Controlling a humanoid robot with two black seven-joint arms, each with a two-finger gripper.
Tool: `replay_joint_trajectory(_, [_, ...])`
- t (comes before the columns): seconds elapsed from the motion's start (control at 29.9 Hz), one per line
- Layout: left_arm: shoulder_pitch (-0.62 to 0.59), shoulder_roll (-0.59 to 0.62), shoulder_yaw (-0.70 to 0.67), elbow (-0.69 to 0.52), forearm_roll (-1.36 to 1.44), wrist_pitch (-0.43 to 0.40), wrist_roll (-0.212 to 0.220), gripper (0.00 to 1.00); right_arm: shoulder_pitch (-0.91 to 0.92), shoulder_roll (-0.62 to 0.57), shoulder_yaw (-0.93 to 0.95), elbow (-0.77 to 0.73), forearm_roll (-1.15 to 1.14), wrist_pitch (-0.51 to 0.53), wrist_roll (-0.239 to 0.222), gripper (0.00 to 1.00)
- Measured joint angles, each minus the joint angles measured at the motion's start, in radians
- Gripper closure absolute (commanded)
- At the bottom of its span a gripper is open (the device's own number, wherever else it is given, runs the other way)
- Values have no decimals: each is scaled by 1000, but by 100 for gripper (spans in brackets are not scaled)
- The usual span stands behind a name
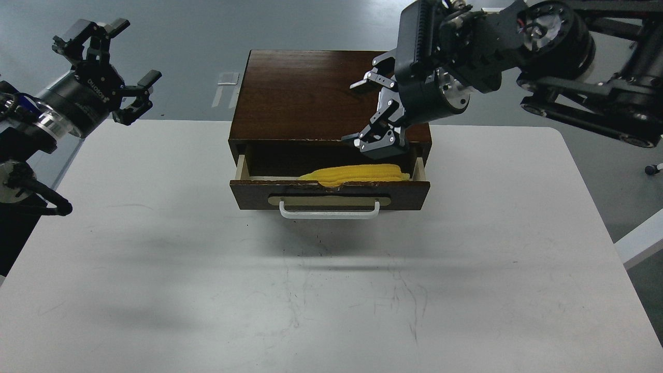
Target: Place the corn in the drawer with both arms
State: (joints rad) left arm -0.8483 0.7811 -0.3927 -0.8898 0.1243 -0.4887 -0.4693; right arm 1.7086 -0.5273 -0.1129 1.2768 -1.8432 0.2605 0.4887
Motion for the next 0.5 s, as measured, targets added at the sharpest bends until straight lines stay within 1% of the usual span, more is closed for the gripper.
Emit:
replay_joint_trajectory(0.13, [0,-2,0,0,0,0,0,2,24,-72,30,-65,185,23,0,5])
replay_joint_trajectory(0.23, [0,-5,0,0,0,0,0,2,20,-120,36,-153,363,28,0,4])
replay_joint_trajectory(0.33, [0,-10,0,-1,0,0,0,2,-11,-149,37,-244,622,28,0,4])
replay_joint_trajectory(0.4, [0,-11,0,-1,0,0,0,2,-48,-158,38,-295,841,28,0,4])
replay_joint_trajectory(0.5, [2,-15,-1,-2,0,0,-1,2,-114,-172,38,-341,1149,28,0,4])
